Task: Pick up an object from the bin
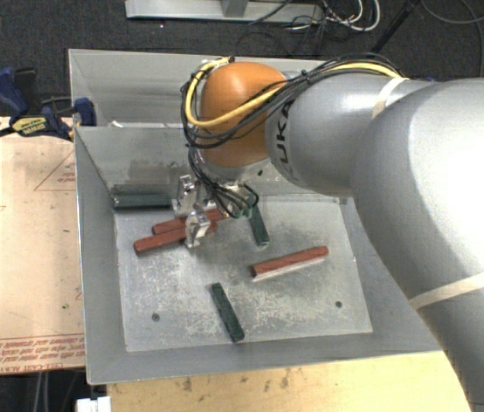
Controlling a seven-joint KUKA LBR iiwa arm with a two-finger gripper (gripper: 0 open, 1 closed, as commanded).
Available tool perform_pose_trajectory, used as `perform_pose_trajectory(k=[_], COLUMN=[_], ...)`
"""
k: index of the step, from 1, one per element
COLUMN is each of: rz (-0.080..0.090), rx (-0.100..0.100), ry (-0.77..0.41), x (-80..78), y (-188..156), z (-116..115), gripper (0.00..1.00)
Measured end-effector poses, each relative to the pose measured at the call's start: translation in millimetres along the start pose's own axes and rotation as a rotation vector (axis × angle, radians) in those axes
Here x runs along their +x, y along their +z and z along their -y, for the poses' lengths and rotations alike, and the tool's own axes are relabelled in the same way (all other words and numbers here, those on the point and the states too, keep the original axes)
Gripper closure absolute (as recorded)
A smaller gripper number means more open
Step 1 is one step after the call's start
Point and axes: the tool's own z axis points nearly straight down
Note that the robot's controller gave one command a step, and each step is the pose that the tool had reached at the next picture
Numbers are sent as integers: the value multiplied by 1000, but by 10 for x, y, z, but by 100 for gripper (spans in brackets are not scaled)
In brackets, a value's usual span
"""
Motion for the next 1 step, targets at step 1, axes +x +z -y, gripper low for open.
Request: perform_pose_trajectory(k=[1], rz=[-16], rx=[0], ry=[-56], x=[219], y=[-1272], z=[3], gripper=[100])
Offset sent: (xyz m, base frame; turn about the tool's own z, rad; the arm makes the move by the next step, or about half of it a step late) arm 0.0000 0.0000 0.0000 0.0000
